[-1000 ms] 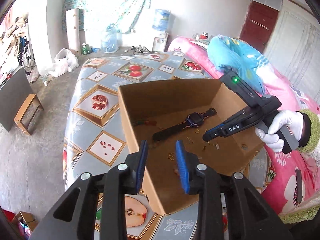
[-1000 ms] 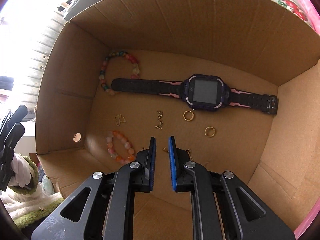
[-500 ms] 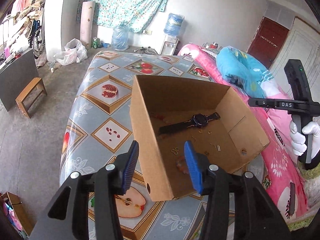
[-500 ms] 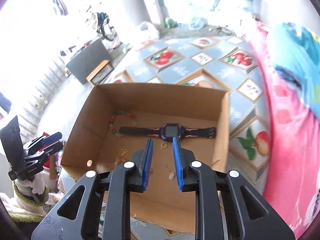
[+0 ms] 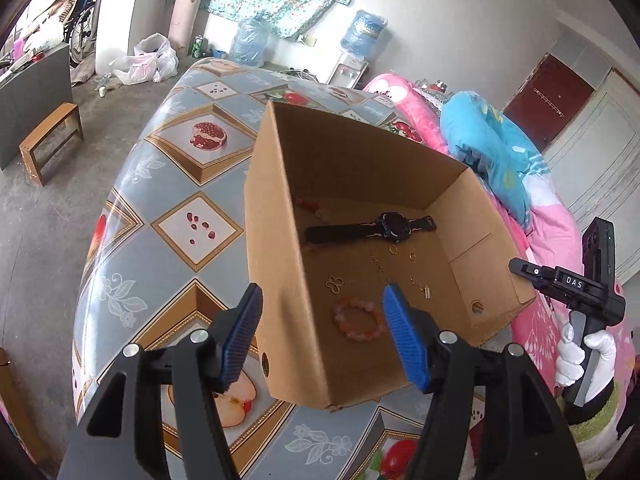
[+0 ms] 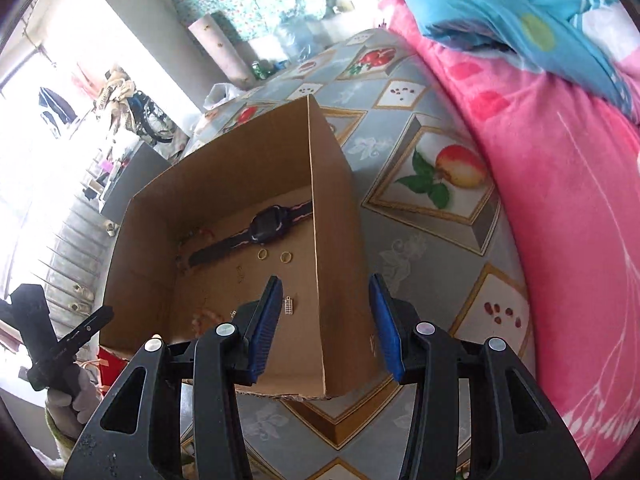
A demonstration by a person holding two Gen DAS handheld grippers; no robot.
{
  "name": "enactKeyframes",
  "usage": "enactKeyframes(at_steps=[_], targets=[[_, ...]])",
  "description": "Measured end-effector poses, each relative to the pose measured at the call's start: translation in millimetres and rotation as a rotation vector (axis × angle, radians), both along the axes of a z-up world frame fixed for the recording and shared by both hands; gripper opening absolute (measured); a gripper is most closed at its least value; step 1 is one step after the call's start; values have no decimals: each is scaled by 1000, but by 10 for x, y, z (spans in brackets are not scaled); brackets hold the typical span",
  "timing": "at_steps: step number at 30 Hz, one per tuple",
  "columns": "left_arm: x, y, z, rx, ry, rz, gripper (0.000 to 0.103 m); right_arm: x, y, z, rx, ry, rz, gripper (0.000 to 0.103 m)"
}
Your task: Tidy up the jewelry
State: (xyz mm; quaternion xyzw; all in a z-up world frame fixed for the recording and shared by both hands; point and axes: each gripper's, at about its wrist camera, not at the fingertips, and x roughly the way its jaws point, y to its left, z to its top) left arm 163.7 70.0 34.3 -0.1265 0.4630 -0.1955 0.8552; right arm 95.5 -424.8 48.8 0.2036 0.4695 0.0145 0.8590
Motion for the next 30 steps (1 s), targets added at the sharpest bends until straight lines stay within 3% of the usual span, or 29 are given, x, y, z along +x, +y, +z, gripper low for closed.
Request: enactKeyframes(at_steps=[3, 9, 15, 30], targets=[[14, -35, -80, -23, 33, -1, 61, -28, 33, -100, 70, 16, 11, 40], [16, -57, -117, -24, 43, -1, 61, -146, 125, -60, 27, -2, -16, 39], [-8, -82, -85, 20, 30, 18, 64, -353, 124, -73, 103, -13, -29, 40], [-328, -55, -82, 55, 28, 47, 64, -668, 235, -136, 96, -47, -23, 40]])
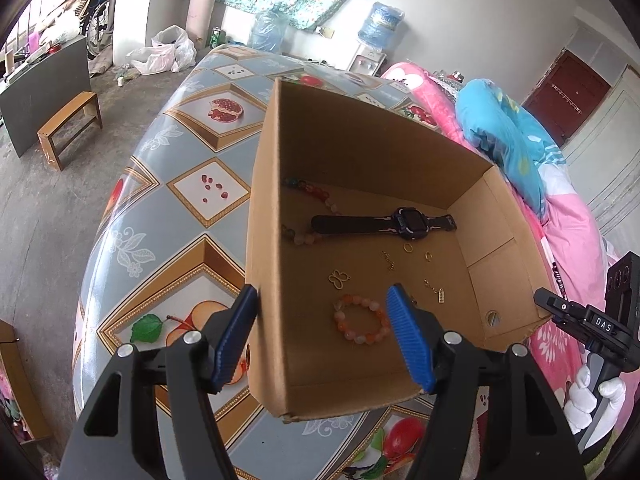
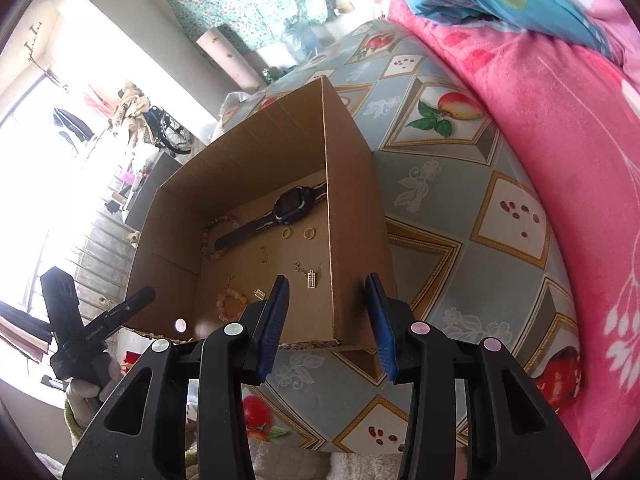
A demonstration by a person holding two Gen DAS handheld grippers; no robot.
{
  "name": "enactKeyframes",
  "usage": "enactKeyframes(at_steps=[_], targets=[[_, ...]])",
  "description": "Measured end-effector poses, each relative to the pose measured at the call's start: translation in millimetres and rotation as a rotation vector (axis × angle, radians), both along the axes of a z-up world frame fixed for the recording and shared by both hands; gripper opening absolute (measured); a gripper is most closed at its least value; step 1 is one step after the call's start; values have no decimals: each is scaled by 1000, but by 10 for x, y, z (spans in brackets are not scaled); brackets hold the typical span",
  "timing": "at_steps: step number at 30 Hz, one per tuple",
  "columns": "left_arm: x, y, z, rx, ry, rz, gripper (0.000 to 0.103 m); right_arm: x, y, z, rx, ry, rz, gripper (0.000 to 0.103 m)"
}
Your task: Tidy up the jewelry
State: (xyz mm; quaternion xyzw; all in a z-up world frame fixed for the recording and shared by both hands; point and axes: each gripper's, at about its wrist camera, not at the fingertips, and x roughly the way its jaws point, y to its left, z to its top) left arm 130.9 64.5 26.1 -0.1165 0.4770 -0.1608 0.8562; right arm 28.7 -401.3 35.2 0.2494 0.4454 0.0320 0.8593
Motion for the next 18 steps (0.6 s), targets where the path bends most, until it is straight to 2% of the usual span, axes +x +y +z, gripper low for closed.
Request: enactKeyframes(at_steps=[14, 18], targets=[[-316, -67, -20, 8, -45, 2, 64, -116, -5, -30, -39, -27, 1, 40], [-403, -49, -18, -16, -43, 1, 64, -144, 23, -28, -57, -32, -6, 40]])
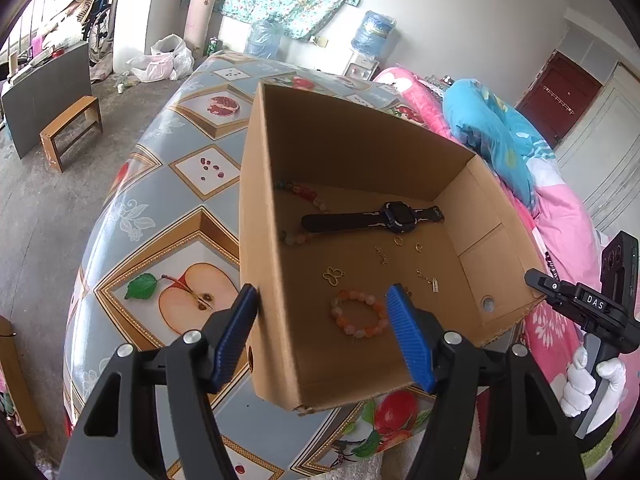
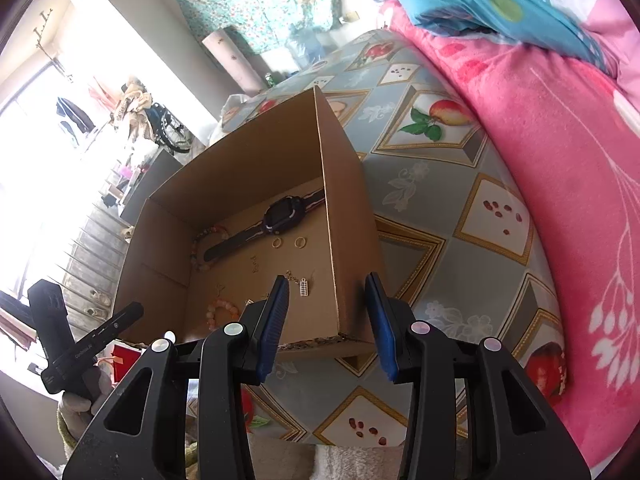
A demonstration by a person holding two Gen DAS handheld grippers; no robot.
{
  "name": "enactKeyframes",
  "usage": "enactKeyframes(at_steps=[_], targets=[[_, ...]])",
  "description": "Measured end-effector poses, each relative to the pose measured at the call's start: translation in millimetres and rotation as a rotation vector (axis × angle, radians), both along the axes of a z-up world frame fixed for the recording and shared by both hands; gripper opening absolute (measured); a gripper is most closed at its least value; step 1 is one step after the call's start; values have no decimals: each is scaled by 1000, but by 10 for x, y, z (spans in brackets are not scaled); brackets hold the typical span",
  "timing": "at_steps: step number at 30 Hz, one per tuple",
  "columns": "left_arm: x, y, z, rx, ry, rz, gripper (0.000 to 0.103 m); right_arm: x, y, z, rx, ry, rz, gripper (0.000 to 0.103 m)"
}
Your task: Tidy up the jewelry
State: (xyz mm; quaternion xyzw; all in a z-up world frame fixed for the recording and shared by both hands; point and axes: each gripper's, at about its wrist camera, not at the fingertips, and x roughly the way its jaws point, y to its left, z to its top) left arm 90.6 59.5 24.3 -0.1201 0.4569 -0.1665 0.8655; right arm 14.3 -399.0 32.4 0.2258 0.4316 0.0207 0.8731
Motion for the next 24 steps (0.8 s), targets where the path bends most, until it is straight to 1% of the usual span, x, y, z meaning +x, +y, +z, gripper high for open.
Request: enactKeyframes(at_steps=[3, 7, 9, 10, 12, 14, 15, 16, 17, 18, 19, 20, 21, 22, 24], targets=[[-79, 20, -1, -14, -6, -6, 64, -36, 5, -1, -4, -1, -4, 40], [-152, 9, 5, -8, -29, -13, 64, -106, 32, -24, -11, -1, -12, 40], [-209, 5, 29, -1, -57, -12, 64, -135, 26, -26, -3, -4, -19, 40], [-251, -3, 64, 8, -84, -8, 64, -148, 21, -17, 0, -7, -21, 40], [-362, -40, 174, 61, -157, 15, 66, -207, 32, 39, -12, -28, -27, 40], [-472, -72, 285, 119, -213, 40, 67, -314, 72, 139, -57, -72, -35, 40], [-529, -77, 336, 139, -233, 59, 71, -386, 98, 200, -82, -101, -42, 40], [-590, -72, 384, 147, -251, 75, 73, -468, 135, 264, -105, -135, -44, 40], [-656, -74, 430, 154, -271, 91, 77, -555, 181, 328, -129, -172, -39, 45], [-721, -80, 469, 167, -290, 107, 83, -637, 237, 384, -154, -204, -34, 49], [-781, -98, 502, 188, -305, 126, 87, -711, 298, 428, -181, -230, -28, 57], [-836, -122, 527, 209, -319, 147, 95, -780, 365, 462, -207, -251, -20, 59], [-890, -149, 543, 219, -332, 163, 97, -839, 429, 482, -225, -268, -4, 63], [-941, -175, 552, 212, -343, 167, 98, -891, 500, 489, -237, -283, 17, 68], [-1010, -243, 528, 183, -339, 151, 98, -948, 646, 462, -269, -292, 55, 74]])
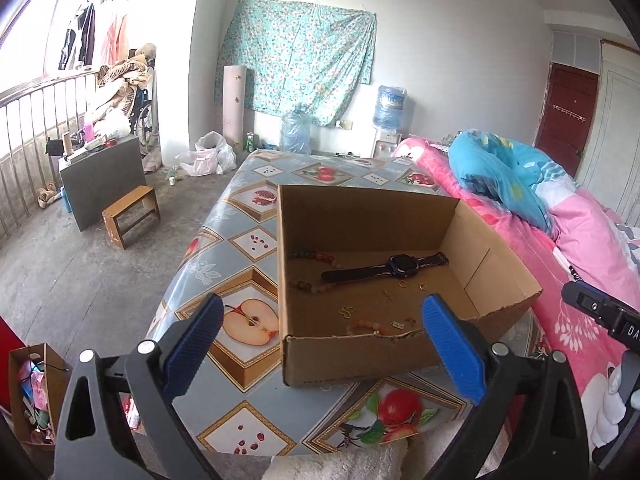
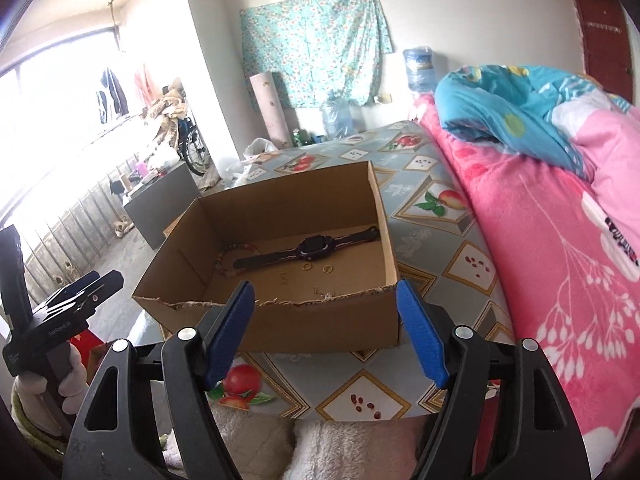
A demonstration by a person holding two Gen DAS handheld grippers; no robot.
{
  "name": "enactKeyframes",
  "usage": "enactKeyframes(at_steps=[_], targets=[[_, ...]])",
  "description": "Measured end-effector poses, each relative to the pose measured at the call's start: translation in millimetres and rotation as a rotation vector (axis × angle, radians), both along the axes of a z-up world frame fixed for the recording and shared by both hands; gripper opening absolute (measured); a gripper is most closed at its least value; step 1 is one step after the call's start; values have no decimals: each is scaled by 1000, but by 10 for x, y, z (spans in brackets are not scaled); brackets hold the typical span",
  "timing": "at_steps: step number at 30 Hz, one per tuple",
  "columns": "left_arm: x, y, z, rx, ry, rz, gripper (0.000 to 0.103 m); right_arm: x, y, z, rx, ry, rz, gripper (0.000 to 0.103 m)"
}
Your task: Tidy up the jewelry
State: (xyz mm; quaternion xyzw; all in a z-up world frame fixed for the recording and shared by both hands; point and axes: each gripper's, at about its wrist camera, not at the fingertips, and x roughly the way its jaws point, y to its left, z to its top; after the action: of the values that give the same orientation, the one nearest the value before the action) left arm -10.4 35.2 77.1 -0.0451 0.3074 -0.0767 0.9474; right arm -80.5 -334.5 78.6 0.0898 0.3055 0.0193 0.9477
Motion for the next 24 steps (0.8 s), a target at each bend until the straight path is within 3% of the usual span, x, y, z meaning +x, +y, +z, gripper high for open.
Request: enactKeyframes(at_steps=[4, 8, 13, 24], targets=[[-9, -201, -138, 21, 45, -23, 97, 22, 201, -175, -57, 60, 24, 74], [14, -336, -265, 32, 91, -41, 97, 96, 263, -306, -44, 109, 11, 74], [131, -415, -403, 86, 169, 14, 97, 202, 351, -406, -62, 157, 15, 74], [315, -472, -606, 83, 311, 57, 97, 371, 426, -537, -52, 229, 13, 74]])
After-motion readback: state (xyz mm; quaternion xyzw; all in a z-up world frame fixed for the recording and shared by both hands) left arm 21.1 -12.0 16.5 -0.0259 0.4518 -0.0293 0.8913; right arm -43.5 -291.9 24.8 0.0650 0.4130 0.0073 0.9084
